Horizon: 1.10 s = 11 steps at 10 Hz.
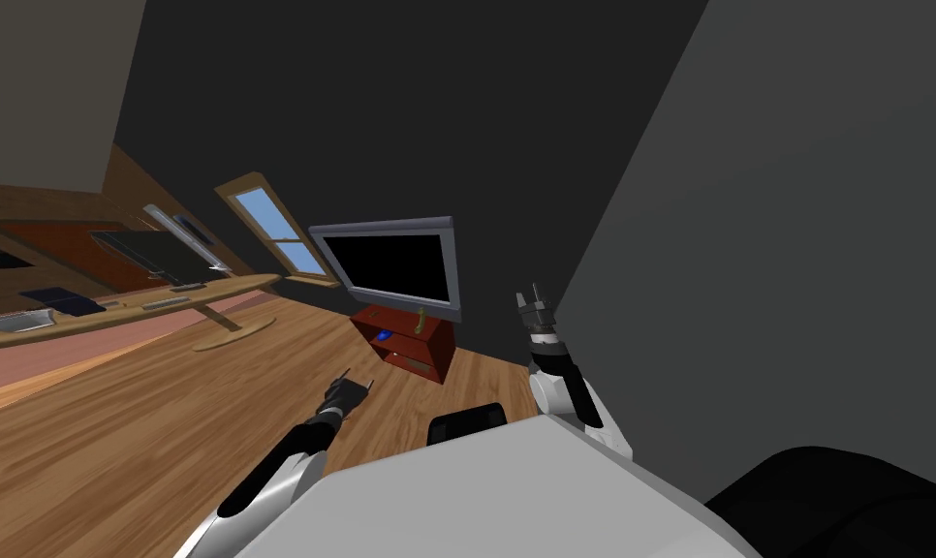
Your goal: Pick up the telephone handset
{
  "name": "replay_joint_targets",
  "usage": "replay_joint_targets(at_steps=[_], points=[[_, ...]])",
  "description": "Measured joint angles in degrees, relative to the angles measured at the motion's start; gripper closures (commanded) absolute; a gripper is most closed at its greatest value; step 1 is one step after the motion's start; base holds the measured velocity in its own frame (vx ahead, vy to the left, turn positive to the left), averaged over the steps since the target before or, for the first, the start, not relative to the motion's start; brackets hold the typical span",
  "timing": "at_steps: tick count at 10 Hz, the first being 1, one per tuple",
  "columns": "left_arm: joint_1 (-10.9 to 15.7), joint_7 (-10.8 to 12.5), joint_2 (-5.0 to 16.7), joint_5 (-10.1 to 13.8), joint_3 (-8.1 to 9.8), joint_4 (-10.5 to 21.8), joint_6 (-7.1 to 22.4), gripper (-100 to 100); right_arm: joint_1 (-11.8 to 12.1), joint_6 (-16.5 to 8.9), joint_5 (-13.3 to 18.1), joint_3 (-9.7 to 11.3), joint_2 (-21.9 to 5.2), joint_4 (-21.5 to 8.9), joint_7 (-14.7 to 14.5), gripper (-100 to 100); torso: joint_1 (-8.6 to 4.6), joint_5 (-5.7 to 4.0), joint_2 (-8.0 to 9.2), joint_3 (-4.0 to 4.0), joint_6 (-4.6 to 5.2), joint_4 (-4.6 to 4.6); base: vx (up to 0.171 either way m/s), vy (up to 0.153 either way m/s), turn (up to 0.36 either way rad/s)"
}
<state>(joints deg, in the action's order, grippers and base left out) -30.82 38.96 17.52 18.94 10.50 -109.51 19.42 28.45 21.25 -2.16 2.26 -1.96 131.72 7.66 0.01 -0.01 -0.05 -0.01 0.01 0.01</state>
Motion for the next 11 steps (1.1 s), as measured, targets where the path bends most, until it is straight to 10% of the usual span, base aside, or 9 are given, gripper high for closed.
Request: replay_joint_targets(at_steps=[11], points=[[9.4,10.4,-3.1,2.9,1.14,9.2,15.0,-100,0.0,0.0,0.0,0.0,0.0,0.0,0.0,0,0.12,0.02,-0.18,-0.10,0.01,-0.04,0.028,0.027,-0.040]])
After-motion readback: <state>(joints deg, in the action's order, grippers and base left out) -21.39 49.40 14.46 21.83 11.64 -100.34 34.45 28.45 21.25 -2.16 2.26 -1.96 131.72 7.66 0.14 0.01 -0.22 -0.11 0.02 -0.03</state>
